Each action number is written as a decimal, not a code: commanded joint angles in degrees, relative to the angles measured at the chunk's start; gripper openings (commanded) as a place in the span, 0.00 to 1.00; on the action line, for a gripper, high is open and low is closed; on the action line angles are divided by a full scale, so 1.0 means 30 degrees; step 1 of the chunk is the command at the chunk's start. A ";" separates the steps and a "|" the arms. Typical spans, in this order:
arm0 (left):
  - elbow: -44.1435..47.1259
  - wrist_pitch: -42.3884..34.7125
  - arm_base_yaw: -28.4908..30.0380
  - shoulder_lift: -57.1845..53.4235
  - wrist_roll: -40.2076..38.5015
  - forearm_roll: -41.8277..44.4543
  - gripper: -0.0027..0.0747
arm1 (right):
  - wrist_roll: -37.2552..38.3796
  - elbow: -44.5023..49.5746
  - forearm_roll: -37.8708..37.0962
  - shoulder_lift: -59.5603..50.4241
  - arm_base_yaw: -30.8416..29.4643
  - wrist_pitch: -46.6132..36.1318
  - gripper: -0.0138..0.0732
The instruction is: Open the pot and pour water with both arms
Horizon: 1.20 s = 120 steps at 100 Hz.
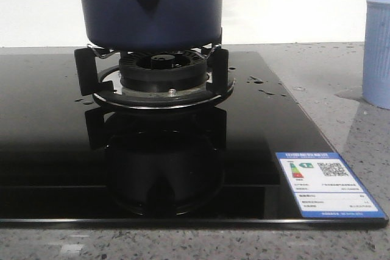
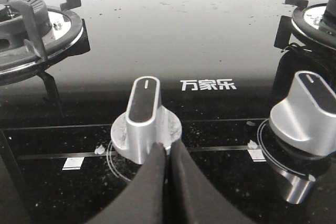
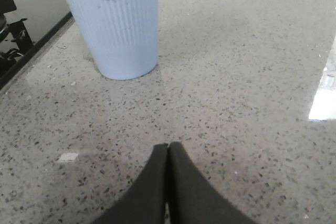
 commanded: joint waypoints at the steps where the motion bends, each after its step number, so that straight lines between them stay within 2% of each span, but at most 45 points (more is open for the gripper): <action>1: 0.0642 -0.0873 0.0024 -0.0441 -0.0217 -0.0156 0.01 | -0.0145 0.0496 0.0025 -0.0379 -0.0141 -0.0311 0.07; 62: 0.0642 -0.0873 0.0024 -0.0441 -0.0217 -0.0156 0.01 | -0.0145 0.0496 -0.0015 -0.0379 -0.0141 -0.0311 0.07; 76: 0.0642 -0.0873 0.0024 -0.0441 -0.0116 -0.0156 0.01 | -0.0145 0.0496 -0.1727 -0.0379 -0.0141 -0.0145 0.07; 98: 0.0642 -0.0959 0.0024 -0.0441 -0.0116 0.0010 0.01 | -0.0145 0.0496 -0.1942 -0.0379 -0.0141 -0.0145 0.07; 109: 0.0642 -0.2124 0.0024 -0.0441 -0.0217 -0.0326 0.01 | -0.0145 0.0496 -0.4301 -0.0379 -0.0141 -0.1435 0.07; 114: 0.0642 -0.3495 0.0024 -0.0441 -0.0217 -0.1687 0.01 | -0.0065 0.0496 -0.4084 -0.0379 -0.0141 -0.3092 0.07; 120: 0.0642 -0.5623 0.0024 -0.0441 -0.0217 -0.4701 0.01 | -0.0031 0.0496 -0.3207 -0.0379 -0.0141 -0.5463 0.07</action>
